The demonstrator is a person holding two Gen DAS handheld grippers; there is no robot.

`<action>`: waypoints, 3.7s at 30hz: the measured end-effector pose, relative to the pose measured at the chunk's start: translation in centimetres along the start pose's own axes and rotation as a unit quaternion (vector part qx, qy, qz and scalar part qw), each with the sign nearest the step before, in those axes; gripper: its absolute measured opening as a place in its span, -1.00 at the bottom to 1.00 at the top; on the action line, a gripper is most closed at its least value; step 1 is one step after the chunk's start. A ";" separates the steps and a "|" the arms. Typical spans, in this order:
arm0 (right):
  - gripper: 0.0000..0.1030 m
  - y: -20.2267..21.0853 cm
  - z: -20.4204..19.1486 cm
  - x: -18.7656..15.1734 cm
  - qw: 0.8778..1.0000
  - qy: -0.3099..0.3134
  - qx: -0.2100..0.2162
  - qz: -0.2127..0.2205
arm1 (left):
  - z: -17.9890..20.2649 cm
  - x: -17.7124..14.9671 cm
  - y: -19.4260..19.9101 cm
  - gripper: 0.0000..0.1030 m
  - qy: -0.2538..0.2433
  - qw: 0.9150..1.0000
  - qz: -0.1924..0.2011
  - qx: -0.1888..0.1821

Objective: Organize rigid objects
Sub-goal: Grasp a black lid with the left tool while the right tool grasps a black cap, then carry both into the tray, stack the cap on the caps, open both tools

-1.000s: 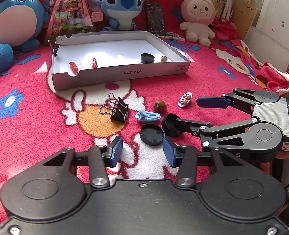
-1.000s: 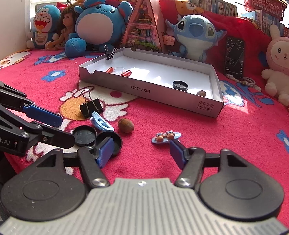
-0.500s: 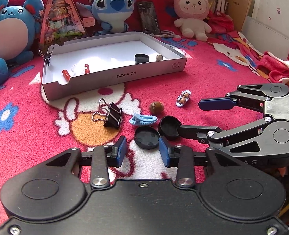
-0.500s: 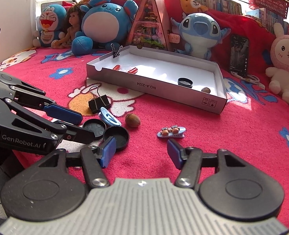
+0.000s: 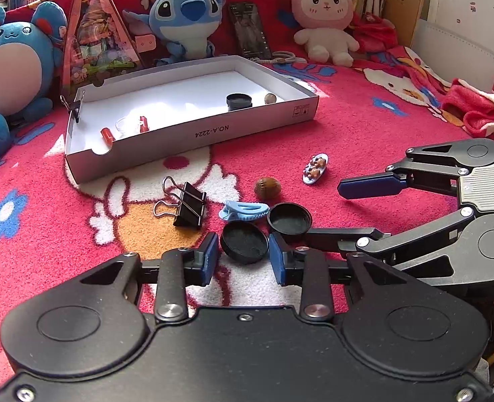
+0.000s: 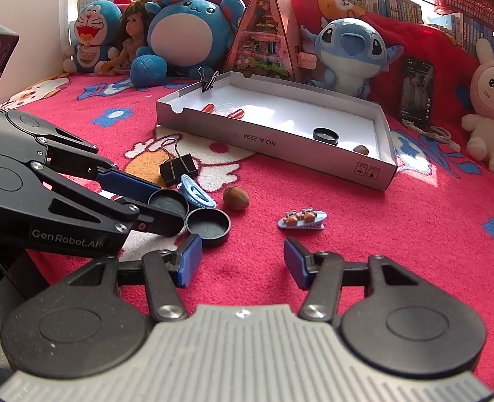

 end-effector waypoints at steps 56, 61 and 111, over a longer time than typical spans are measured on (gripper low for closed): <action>-0.28 0.0 1.6 4.4 0.997 -0.057 -0.026 0.047 | -4.4 5.6 2.9 -0.41 0.068 0.996 0.055 0.028; -0.28 -0.3 3.2 6.0 0.995 -0.070 -0.039 0.052 | -5.7 8.3 2.1 -0.41 0.076 0.994 0.064 0.035; -0.28 -13.5 11.2 12.2 0.982 -0.121 -0.052 -0.139 | -16.5 14.6 -14.4 -0.41 0.152 0.979 -0.084 0.106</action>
Point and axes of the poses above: each gripper's, at about its wrist camera, not at the fingertips, and y roughly against the way its jaws point, z to its right, x to its top, the point moved 10 cm from there along -y, roughly the way its jaws point, and after that the axes turned 2 degrees about x, right-handed, at the moved point
